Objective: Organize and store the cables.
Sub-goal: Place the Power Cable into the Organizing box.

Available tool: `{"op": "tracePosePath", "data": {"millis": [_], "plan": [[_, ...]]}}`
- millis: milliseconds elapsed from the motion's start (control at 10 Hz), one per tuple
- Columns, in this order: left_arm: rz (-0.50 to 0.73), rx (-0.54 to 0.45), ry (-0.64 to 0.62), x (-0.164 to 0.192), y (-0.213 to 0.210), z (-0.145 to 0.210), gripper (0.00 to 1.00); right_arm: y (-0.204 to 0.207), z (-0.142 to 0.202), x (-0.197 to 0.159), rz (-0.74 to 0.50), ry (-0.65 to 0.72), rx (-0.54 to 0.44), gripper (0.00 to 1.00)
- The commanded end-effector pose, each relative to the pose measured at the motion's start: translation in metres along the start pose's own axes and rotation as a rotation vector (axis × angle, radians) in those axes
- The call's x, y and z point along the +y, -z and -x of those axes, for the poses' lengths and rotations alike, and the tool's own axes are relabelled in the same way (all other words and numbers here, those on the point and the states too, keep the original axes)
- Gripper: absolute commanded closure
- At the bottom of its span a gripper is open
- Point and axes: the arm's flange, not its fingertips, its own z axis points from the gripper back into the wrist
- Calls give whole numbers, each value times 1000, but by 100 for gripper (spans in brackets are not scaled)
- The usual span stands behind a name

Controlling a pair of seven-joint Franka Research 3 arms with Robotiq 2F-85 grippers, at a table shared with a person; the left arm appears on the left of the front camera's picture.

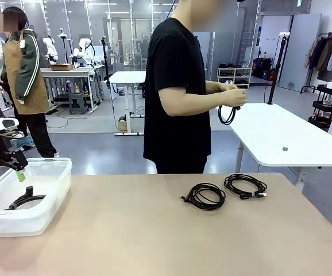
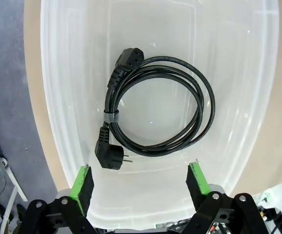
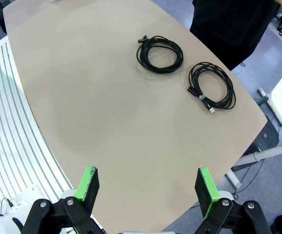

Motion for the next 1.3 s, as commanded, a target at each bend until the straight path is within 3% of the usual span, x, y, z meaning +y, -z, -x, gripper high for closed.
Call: {"op": "tracePosePath", "data": {"millis": [0,500,800,1200], "plan": [[10,-4,12,1,1,-1,3,-1,0,0,-1,-5,-3,0],[0,0,0,0,0,0,4,-1,0,0,-1,-5,-3,0],[-19,-128,187,-4,-36,55,3,-1,0,0,-1,-5,-3,0],[59,-184,321,6,-39,110,3,-1,0,0,-1,-5,-3,0]]}}
